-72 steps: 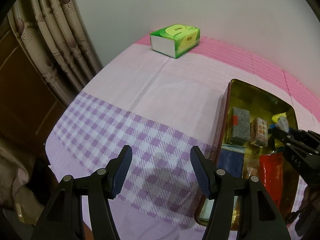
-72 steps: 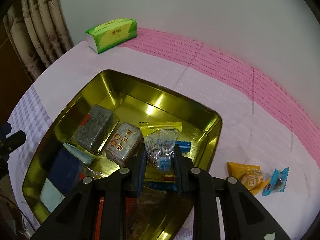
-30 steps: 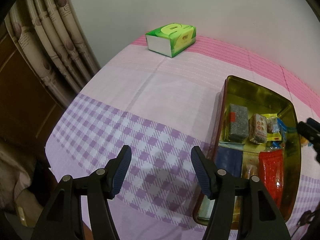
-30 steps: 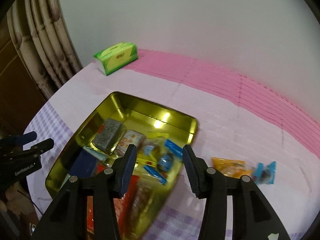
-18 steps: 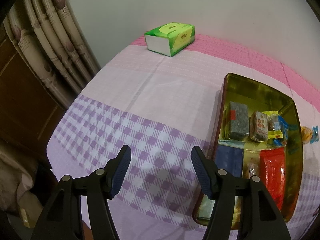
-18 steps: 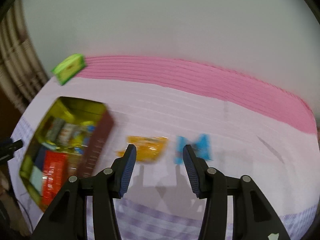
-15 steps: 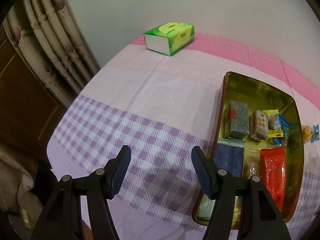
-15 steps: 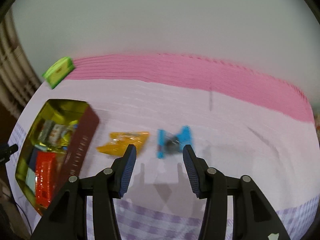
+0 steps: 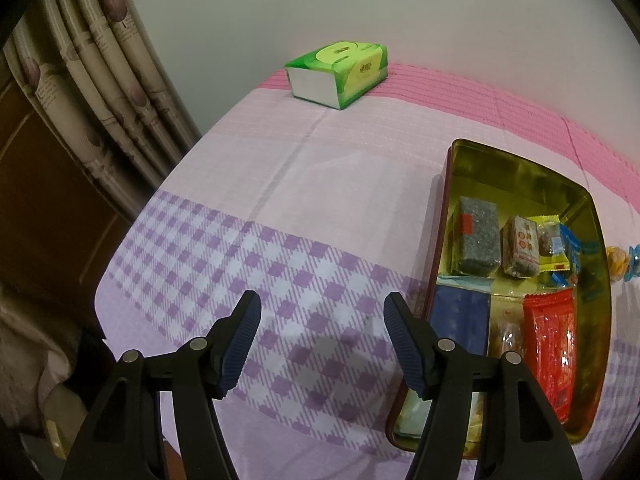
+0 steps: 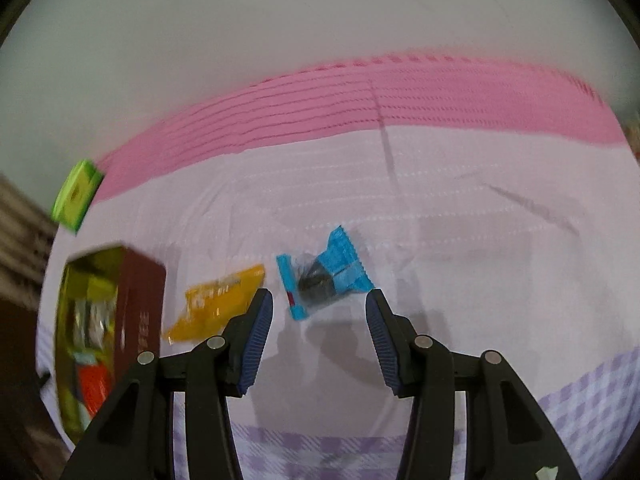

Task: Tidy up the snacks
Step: 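Move the right tool back to the table and grasp the blue-wrapped candy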

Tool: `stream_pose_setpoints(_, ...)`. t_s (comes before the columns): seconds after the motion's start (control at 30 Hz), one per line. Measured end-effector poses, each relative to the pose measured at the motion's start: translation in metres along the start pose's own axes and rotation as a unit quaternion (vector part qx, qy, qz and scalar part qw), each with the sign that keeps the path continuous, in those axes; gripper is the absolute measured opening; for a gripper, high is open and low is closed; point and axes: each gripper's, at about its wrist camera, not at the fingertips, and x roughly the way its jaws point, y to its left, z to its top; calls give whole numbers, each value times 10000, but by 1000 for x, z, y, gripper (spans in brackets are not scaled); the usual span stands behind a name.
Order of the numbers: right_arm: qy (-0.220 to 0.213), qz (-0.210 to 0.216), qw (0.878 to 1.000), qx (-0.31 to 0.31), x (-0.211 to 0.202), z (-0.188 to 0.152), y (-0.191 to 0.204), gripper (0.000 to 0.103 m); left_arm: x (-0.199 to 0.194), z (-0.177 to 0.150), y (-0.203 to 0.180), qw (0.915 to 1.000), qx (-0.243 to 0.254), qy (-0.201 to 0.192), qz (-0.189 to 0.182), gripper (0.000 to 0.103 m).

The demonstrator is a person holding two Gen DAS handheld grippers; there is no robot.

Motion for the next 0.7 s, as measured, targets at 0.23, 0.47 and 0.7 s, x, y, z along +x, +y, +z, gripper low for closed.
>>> stream_pose_setpoints(0.23, 261, 184, 9916, 1256, 14, 15, -14, 46, 1, 1, 1, 10000, 9, 28, -26, 66)
stream_pose_setpoints(0.47, 410, 36, 9850, 1674, 29, 19, -18, 46, 3, 1, 0, 10000, 12, 42, -22, 66)
stream_pose_setpoints(0.7, 304, -259, 9942, 994, 37, 18, 2, 46, 5, 0, -1, 10000, 31, 64, -2, 66)
